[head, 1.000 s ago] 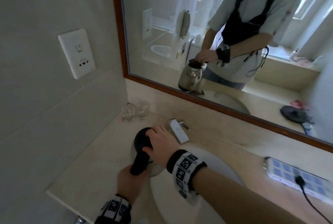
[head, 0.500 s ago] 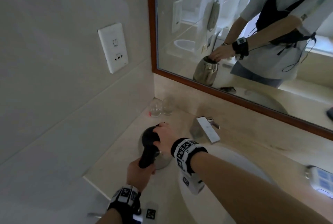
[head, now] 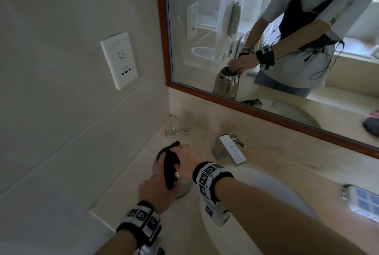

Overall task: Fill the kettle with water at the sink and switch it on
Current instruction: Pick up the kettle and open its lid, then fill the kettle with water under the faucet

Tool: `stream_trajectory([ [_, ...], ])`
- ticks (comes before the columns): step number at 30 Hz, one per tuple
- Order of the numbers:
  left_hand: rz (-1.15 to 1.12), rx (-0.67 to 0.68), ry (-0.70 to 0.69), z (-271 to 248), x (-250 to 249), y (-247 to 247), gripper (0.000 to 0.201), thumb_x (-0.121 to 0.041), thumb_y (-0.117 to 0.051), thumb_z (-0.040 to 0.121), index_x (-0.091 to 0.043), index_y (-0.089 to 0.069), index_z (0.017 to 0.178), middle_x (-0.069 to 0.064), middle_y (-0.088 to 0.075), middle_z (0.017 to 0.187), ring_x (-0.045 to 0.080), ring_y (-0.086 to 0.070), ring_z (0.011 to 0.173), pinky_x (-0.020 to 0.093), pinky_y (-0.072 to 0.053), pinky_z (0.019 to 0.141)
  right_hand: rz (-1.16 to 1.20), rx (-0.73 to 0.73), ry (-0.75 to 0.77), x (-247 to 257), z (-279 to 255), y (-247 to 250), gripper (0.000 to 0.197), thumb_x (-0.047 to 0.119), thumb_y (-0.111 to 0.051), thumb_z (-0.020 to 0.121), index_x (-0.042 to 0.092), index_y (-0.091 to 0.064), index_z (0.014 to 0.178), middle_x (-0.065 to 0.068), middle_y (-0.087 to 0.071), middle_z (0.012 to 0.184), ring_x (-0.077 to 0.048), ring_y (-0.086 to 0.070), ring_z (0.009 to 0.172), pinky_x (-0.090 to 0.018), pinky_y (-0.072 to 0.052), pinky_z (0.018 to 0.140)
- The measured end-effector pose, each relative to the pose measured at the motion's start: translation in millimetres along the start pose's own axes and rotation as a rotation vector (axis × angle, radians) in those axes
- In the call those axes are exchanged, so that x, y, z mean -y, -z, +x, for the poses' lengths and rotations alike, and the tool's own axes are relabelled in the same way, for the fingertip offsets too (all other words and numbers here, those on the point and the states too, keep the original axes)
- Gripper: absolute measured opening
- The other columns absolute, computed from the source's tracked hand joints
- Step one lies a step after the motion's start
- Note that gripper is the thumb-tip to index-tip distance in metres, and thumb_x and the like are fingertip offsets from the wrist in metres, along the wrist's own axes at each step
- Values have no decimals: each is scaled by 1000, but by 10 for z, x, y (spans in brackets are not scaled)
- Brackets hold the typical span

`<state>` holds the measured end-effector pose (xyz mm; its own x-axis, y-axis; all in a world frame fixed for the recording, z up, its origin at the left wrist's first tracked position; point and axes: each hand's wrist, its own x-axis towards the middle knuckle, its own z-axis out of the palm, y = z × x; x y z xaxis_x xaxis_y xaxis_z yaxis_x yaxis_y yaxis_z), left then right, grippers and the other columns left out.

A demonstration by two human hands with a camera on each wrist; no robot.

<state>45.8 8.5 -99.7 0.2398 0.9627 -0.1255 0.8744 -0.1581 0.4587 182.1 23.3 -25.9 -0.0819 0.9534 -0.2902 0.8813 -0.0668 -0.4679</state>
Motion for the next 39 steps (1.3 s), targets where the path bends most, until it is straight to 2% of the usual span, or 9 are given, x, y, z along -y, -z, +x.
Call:
stream_trajectory([
  [3, 118, 87, -104, 178, -145, 183, 92, -50, -46, 78, -46, 21, 141, -1, -65, 78, 20, -63, 54, 30, -54, 54, 54, -30, -21, 23, -52, 92, 58, 7, -56, 91, 10, -37, 145, -15, -48, 139, -31, -39, 132, -44, -40, 108],
  [4, 158, 136, -183, 215, -486, 145, 92, -47, -48, 78, -44, 18, 142, 0, -64, 81, 21, -63, 58, 31, -55, 57, 99, -88, -70, -195, -262, 250, 61, 6, -55, 90, 13, -34, 147, -15, -48, 140, -31, -39, 132, -44, -40, 109],
  [7, 143, 163, -157, 314, -516, 169, 91, -39, -55, 79, -37, 8, 145, 7, -68, 96, 27, -65, 69, 37, -58, 68, 91, -86, -55, -194, -220, 265, 65, 6, -56, 88, 17, -31, 148, -15, -48, 139, -32, -38, 132, -47, -41, 106],
  [13, 68, 186, -116, 201, -315, 141, 95, -27, -60, 78, -32, 5, 147, 15, -66, 106, 32, -64, 72, 37, -54, 65, 55, -144, 33, -234, -254, 281, 56, 8, -55, 89, 13, -41, 142, -10, -49, 138, -29, -40, 128, -40, -39, 107],
  [17, 41, 271, -95, 91, -183, 239, 106, -15, -61, 72, -29, 11, 148, 8, -63, 79, 24, -58, 61, 31, -49, 56, 28, -218, -24, -591, -476, 496, 52, 13, -53, 92, 19, -42, 142, -4, -52, 134, -23, -43, 127, -36, -37, 108],
  [20, -55, 243, -150, -27, -270, 274, 106, -19, -63, 67, -39, 9, 143, 2, -63, 69, 21, -62, 58, 32, -52, 53, -10, -228, -160, -1032, -725, 710, 50, 12, -53, 91, 19, -46, 140, -6, -55, 131, -28, -49, 123, -36, -41, 104],
  [23, -161, 208, -217, -126, -459, 236, 102, -21, -67, 66, -40, 1, 140, 1, -60, 60, 17, -60, 52, 27, -47, 47, -52, -241, -306, -1449, -907, 894, 43, 15, -54, 92, 18, -50, 135, -9, -58, 128, -31, -51, 122, -39, -40, 104],
  [28, -238, 281, -362, -335, -797, 45, 101, -15, -73, 65, -35, -11, 142, -3, -57, 53, 10, -54, 46, 16, -40, 44, -64, -269, -449, -1967, -1068, 1083, 44, 16, -56, 92, 18, -49, 135, -7, -61, 126, -28, -52, 119, -38, -41, 102],
  [39, -351, 305, -349, -334, -1139, -826, 99, -13, -75, 62, -34, -17, 139, -2, -60, 58, 12, -59, 50, 15, -42, 47, 1, -170, -450, -2433, -878, 756, 47, 22, -60, 93, 15, -47, 137, -9, -62, 128, -29, -58, 116, -37, -46, 96],
])
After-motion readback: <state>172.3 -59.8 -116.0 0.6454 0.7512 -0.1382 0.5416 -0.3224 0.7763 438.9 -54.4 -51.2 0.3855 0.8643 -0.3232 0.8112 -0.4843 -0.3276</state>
